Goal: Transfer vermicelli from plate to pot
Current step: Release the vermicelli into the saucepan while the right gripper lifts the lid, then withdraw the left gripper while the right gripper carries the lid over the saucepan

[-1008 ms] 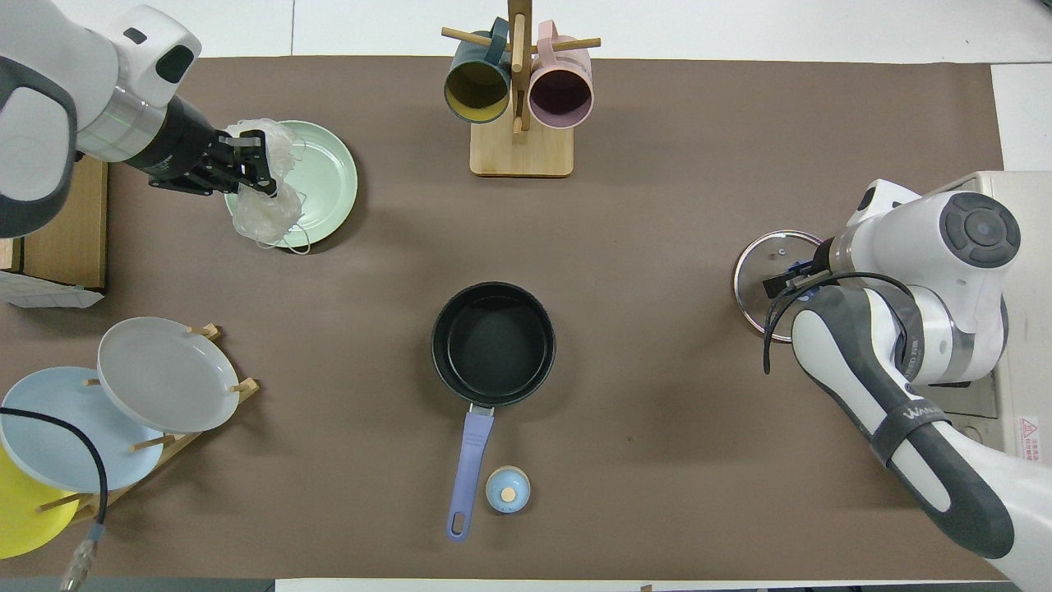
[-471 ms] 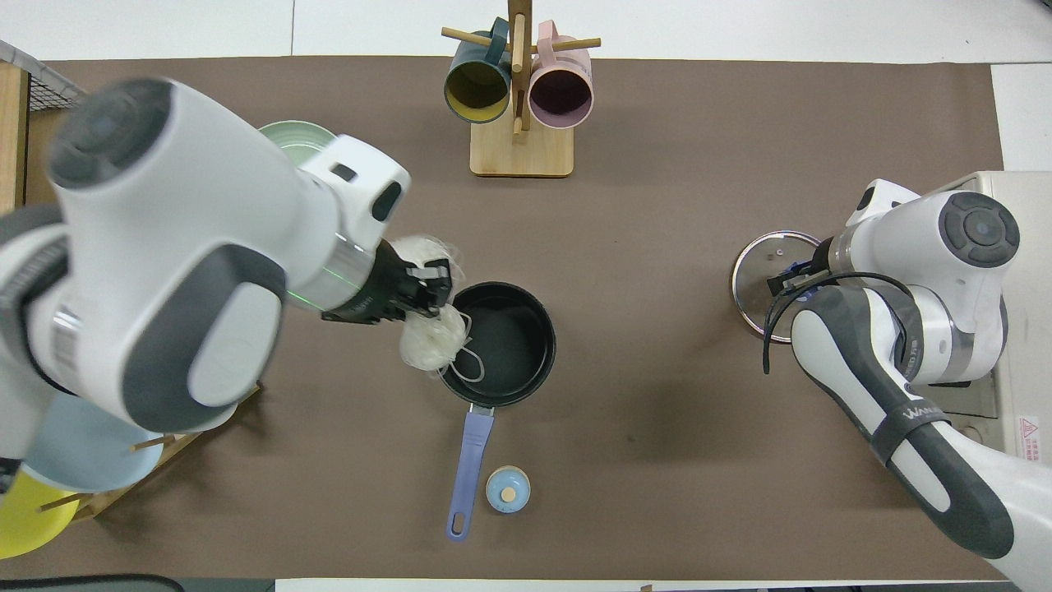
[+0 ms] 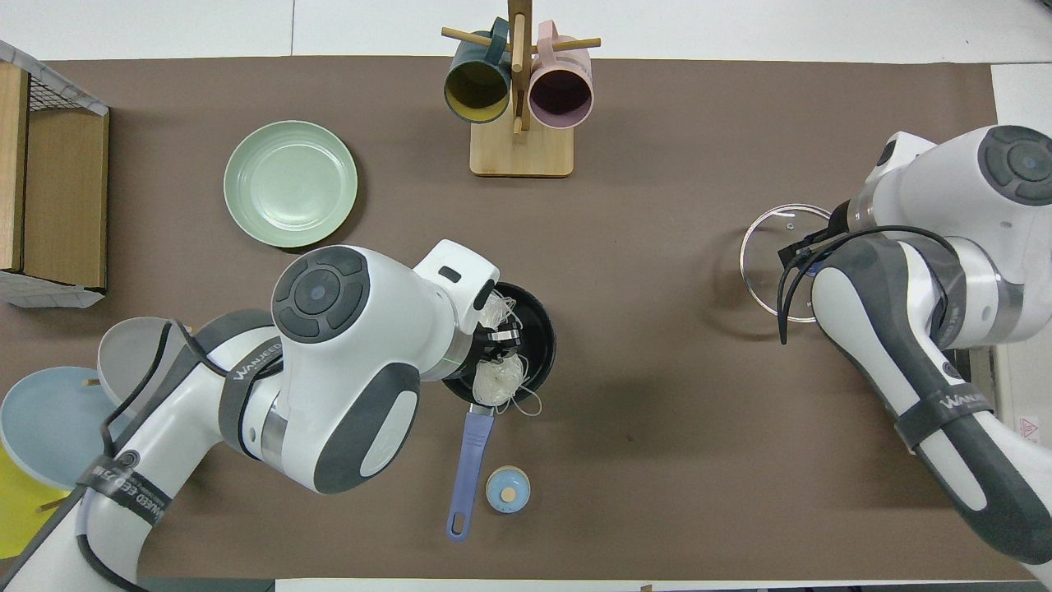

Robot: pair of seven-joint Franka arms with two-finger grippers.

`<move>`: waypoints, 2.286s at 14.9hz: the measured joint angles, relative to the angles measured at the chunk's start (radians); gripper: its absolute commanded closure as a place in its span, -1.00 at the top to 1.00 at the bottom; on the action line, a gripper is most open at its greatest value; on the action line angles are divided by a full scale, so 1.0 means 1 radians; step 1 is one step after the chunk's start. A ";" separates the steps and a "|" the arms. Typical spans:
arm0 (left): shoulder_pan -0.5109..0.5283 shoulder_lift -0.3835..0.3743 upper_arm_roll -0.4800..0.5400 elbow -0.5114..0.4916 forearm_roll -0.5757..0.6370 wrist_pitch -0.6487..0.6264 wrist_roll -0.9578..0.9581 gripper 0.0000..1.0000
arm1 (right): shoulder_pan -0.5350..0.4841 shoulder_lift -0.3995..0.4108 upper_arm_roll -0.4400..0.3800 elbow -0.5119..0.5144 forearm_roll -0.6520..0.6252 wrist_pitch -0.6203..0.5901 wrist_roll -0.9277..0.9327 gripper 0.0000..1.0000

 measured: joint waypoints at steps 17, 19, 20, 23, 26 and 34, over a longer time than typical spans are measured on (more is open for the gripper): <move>0.069 0.019 0.043 0.051 0.024 -0.075 0.170 1.00 | 0.330 0.007 0.057 0.255 0.033 -0.239 0.496 -0.19; 0.181 -0.042 0.050 0.143 0.033 -0.235 0.251 1.00 | 0.361 0.007 0.057 0.258 0.049 -0.238 0.561 -0.21; 0.239 -0.069 0.053 0.179 0.045 -0.297 0.304 1.00 | 0.383 0.007 0.058 0.258 0.051 -0.238 0.592 -0.21; 0.371 -0.116 0.059 0.252 0.123 -0.414 0.438 1.00 | 0.455 0.012 0.059 0.259 0.051 -0.207 0.668 -0.21; 0.426 -0.119 0.059 0.265 0.190 -0.436 0.516 1.00 | 0.519 0.039 0.059 0.259 0.048 -0.156 0.740 -0.21; 0.455 -0.117 0.057 0.267 0.222 -0.437 0.535 1.00 | 0.639 0.200 0.059 0.387 -0.052 -0.153 0.873 -0.21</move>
